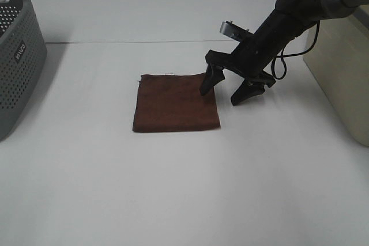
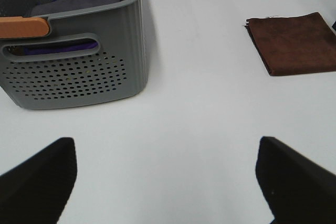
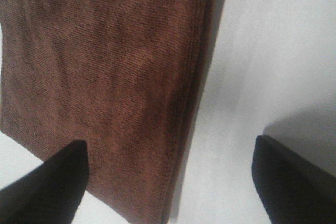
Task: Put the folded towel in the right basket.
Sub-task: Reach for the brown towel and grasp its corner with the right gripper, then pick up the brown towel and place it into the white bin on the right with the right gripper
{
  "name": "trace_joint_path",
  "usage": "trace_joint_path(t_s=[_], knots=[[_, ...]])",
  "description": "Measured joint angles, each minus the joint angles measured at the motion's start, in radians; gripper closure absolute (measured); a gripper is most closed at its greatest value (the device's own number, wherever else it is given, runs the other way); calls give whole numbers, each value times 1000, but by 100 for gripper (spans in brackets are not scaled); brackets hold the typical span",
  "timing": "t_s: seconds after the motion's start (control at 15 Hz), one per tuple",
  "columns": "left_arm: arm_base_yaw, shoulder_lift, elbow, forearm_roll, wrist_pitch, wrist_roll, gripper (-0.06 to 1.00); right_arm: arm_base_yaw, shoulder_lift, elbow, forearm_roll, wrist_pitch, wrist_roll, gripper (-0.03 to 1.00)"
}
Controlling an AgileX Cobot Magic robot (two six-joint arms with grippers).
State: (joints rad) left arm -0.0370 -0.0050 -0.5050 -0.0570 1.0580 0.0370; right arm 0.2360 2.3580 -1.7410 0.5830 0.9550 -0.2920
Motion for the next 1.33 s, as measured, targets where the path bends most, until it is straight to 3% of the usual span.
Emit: trace_joint_path(t_s=[0.47, 0.6, 0.87, 0.93, 1.33], knots=[[0, 0, 0, 0, 0, 0, 7, 33, 44, -16, 110, -16, -80, 21], [0, 0, 0, 0, 0, 0, 7, 79, 50, -17, 119, -63, -81, 32], [0, 0, 0, 0, 0, 0, 7, 98, 69, -16, 98, -117, -43, 90], [0, 0, 0, 0, 0, 0, 7, 98, 69, -16, 92, -117, -43, 96], [0, 0, 0, 0, 0, 0, 7, 98, -99, -18, -12, -20, -43, 96]])
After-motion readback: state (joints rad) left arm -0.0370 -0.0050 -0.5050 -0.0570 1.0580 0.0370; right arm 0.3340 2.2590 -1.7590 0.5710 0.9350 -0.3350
